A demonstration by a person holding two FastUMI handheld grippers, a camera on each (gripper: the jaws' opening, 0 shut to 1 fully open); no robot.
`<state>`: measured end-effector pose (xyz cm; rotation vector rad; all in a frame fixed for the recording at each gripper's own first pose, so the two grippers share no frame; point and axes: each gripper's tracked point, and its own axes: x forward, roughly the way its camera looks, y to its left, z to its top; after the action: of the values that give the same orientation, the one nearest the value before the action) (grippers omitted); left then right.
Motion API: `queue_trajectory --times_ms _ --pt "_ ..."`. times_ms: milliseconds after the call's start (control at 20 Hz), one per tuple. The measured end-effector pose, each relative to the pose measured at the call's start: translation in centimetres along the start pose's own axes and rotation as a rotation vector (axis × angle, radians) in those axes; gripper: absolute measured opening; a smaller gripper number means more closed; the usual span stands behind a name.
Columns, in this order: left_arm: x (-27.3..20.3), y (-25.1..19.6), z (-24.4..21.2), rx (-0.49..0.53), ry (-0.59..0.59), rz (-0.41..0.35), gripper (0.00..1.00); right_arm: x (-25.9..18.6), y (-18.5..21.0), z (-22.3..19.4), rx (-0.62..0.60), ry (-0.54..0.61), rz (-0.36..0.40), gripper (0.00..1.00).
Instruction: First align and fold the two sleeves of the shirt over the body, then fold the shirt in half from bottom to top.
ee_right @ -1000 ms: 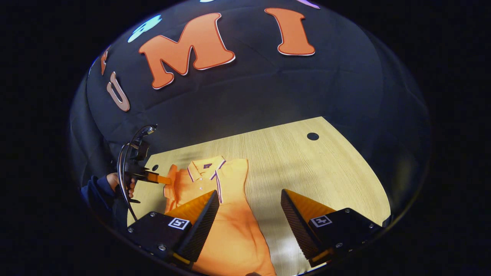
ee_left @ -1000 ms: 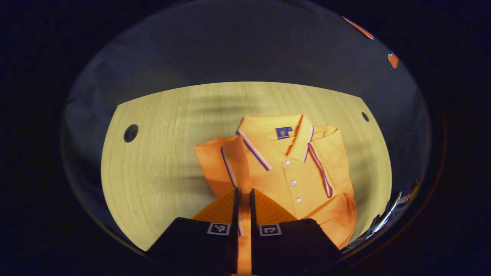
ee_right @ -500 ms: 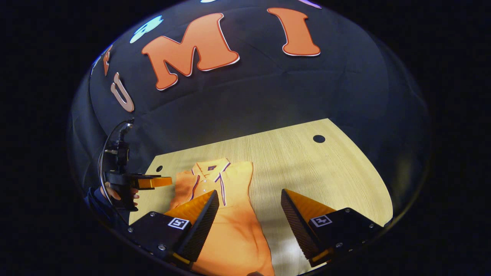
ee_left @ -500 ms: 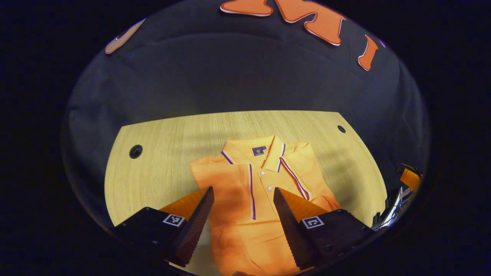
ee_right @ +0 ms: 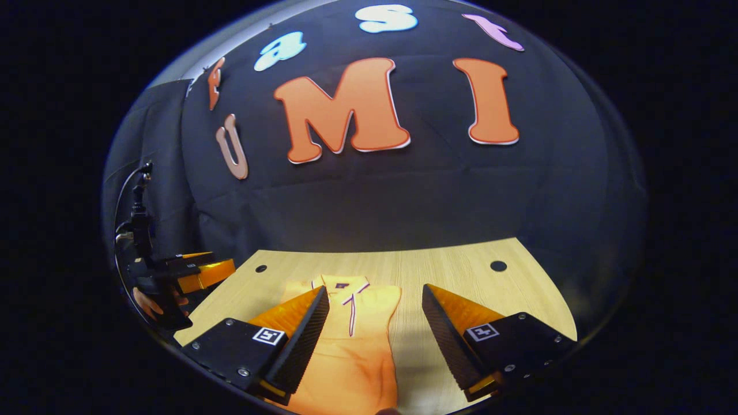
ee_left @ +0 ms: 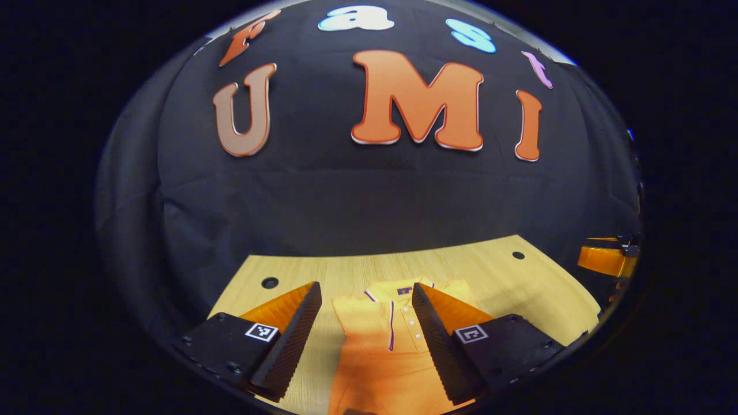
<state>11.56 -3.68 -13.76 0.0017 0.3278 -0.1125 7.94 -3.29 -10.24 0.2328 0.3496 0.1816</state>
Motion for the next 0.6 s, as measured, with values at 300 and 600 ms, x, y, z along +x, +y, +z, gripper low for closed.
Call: queue_trajectory --times_ms 300,600 --pt "-11.4 2.2 4.3 0.023 -0.256 0.077 0.93 -5.8 3.6 1.0 -0.129 -0.146 -0.011 0.99" --pt "-17.8 2.4 -2.9 0.053 -0.094 0.049 0.96 -11.2 5.5 -3.5 -0.089 -0.112 -0.047 0.98"
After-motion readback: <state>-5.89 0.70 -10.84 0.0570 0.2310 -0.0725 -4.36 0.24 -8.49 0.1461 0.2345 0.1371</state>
